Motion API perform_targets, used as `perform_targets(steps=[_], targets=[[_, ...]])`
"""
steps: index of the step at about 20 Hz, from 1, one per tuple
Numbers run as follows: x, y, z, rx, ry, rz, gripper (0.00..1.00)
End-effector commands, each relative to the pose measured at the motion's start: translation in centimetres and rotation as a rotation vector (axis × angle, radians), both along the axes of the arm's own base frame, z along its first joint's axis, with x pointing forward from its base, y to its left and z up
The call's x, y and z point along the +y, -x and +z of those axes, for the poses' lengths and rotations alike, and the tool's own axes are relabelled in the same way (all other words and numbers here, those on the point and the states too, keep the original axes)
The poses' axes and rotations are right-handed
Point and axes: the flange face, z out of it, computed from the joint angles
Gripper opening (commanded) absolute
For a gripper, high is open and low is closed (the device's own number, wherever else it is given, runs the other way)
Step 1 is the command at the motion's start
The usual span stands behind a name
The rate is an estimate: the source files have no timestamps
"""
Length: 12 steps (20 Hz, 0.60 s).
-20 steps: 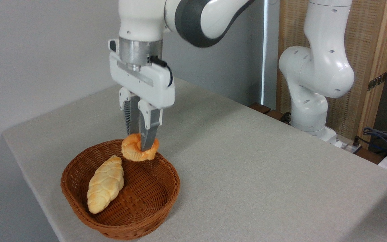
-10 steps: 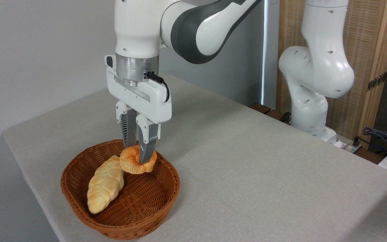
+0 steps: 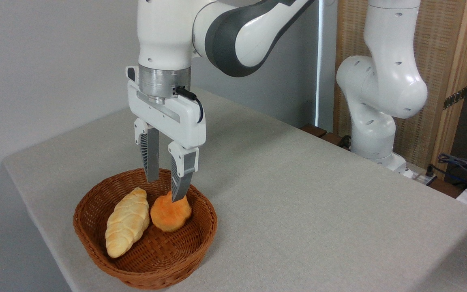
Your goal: Put bread into the basket
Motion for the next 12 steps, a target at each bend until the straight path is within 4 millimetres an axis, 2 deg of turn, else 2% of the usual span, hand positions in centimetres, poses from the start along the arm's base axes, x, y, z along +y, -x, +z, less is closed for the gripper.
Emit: perform_targets(steps=[1,3,4,5,8,12], targets=[[0.2,0.6,2.7,-0.055,0.029,0.001,1.0],[0.4,1.4,4.6,-0.077,0.038,0.009,1.0],[0.2,1.8,4.8,-0.065,0.042,0.023,1.0],[0.1,2.1,4.9,-0.033,0.042,0.038,1.0],[0.7,2.7,7.1,0.061,0.02,0.042,1.0],[0.9,3.4,6.8,0.148,0.007,0.046,1.0]])
